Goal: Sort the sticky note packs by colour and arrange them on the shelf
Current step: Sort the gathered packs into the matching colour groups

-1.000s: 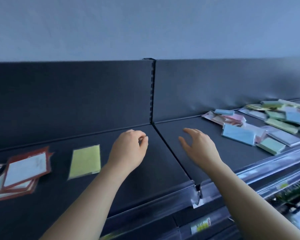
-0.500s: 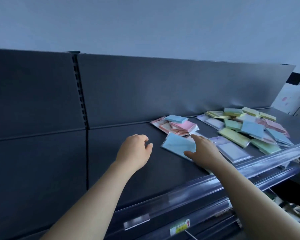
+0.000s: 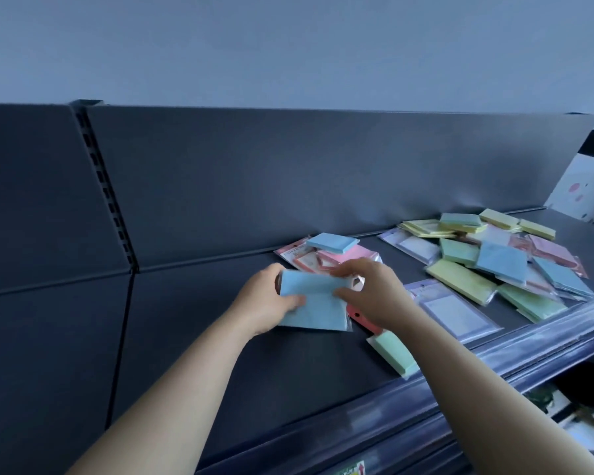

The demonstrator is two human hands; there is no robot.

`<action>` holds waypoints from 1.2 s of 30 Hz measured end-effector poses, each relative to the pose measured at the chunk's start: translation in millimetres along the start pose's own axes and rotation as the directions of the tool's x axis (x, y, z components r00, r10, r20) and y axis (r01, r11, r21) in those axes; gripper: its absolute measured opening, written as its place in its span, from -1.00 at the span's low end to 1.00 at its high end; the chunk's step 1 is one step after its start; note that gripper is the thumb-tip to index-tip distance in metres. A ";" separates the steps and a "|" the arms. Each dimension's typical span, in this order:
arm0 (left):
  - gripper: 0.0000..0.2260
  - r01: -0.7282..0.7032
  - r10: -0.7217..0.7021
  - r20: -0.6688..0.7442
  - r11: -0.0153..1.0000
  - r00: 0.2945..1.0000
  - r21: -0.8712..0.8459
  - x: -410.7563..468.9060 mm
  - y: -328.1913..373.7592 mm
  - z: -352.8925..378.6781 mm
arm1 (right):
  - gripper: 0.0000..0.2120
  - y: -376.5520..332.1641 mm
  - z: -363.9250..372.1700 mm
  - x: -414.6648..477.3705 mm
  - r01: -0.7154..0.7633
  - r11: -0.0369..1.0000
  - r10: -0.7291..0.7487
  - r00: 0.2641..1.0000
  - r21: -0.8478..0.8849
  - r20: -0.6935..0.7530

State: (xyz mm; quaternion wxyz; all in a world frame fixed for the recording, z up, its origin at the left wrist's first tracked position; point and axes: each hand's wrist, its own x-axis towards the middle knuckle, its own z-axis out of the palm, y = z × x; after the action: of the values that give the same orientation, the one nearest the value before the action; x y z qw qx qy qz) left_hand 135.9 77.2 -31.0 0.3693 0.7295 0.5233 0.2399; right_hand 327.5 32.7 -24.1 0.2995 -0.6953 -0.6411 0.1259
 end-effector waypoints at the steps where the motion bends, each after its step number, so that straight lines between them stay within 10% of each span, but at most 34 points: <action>1: -0.81 -0.011 0.010 -0.030 1.000 1.000 -0.016 2.2 -0.4 -6.9 | -0.79 -1.4 -0.5 8.4 -0.017 0.998 0.021 0.998 0.055 -0.065; 16: -0.67 0.069 -0.058 -0.275 0.997 0.960 0.033 27.9 -29.7 -61.6 | -0.48 4.3 24.9 110.4 -0.423 0.899 0.421 0.906 -0.111 -0.043; 23: -0.86 0.121 -0.184 -0.298 0.968 0.937 -0.218 11.4 -33.0 -65.0 | -0.78 -13.9 21.4 96.0 -0.169 0.904 0.226 0.969 0.394 -0.103; 33: -0.85 0.181 -0.321 -0.478 0.931 0.817 -0.317 -80.6 -54.7 -81.6 | -0.31 -77.2 46.3 39.1 -0.016 0.787 -0.132 0.972 0.617 0.195; 36: -0.81 0.164 -0.346 -0.545 0.920 0.763 -0.355 -117.2 -68.0 -91.8 | -0.43 -102.7 64.9 20.6 -0.056 0.723 -0.203 0.936 0.688 0.289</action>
State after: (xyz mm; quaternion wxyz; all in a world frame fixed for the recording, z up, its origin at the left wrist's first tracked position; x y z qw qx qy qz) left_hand -11.1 5.6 -24.3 0.3162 0.4758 0.6676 0.4774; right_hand 210.3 69.1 -11.7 0.4230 -0.4753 -0.6183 0.4614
